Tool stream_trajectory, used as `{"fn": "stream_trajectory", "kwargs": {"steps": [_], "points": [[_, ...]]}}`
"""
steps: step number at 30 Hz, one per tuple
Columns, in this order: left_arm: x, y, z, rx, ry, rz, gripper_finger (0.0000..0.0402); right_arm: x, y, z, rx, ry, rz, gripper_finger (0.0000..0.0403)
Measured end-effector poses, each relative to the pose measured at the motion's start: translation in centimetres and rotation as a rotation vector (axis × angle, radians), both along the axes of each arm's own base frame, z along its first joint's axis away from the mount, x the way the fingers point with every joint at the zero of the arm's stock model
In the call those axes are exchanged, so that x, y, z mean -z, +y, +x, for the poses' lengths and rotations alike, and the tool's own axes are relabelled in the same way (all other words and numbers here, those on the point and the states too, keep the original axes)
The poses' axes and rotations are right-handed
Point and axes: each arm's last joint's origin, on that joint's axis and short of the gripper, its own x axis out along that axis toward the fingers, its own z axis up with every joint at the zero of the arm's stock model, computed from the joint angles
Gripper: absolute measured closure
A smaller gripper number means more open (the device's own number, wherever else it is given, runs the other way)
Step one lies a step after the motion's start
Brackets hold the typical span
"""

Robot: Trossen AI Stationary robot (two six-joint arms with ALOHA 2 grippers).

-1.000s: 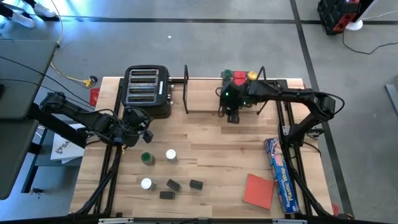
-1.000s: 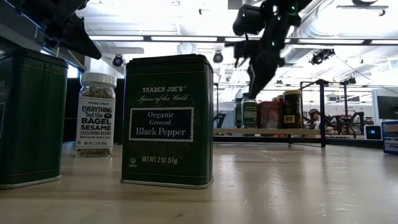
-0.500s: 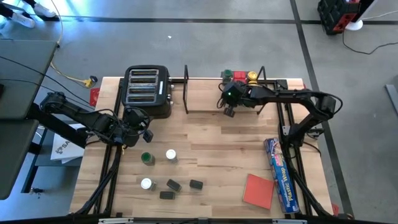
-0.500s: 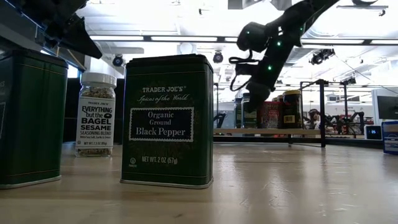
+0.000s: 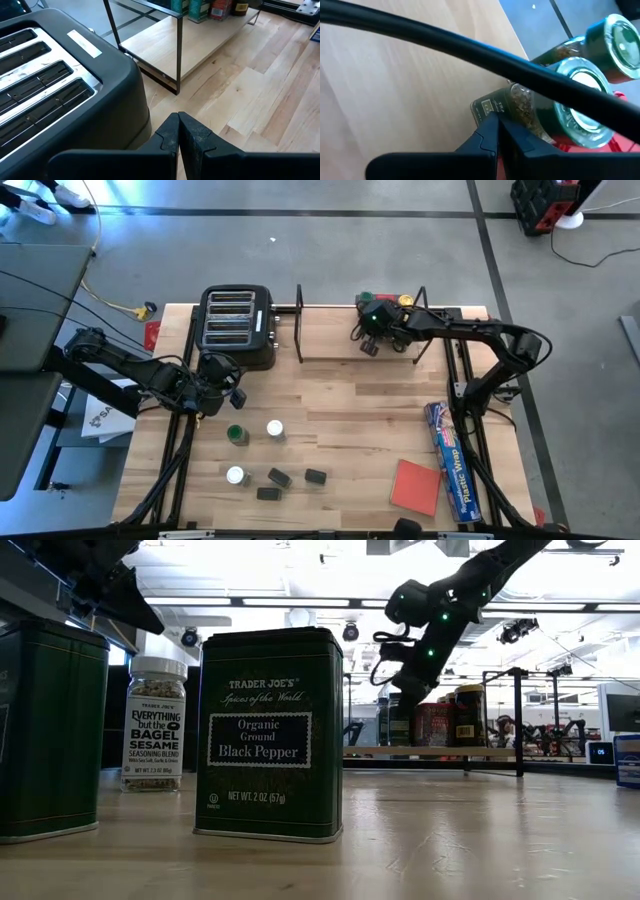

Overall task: Shelf spices
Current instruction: Put the bottom green seasoning bottle on the shelf aligned with the other green seasoning bottle, then put the green seasoning bottle on the shelf aligned with the other green seasoning bottles

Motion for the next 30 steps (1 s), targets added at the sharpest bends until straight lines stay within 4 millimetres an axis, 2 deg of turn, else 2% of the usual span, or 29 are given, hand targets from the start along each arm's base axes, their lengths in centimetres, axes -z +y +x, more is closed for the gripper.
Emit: {"fn": "stream_trajectory", "kwargs": {"steps": [12, 15, 17, 21, 26, 30], "points": [[0.0, 0.0, 0.0, 0.0, 0.0, 0.0, 0.0399, -0.1, -0.4, -0.1, -0.072, 0.044, -0.051, 0.0399], [0.0, 0.0, 0.0, 0.0, 0.0, 0.0, 0.0399, -0.3, 0.3, 0.5, -0.094, 0.036, -0.059, 0.0399], [0.0, 0.0, 0.0, 0.001, 0.0, -0.001, 0.0399, -0.8, 1.3, 1.3, -0.134, 0.021, -0.068, 0.0399], [0.1, -0.2, 0.0, 0.05, 0.034, -0.04, 0.0399, -2.0, 4.5, 3.6, -0.265, -0.046, -0.092, 0.0399], [0.5, -1.4, -0.1, 0.266, 0.133, -0.198, 0.0399, -3.2, 8.7, 5.9, -0.395, -0.19, -0.142, 0.0399], [-0.5, -3.3, -0.6, 0.468, 0.167, -0.413, 0.0399, -3.7, 10.5, 6.7, -0.458, -0.268, -0.147, 0.0399]]}}
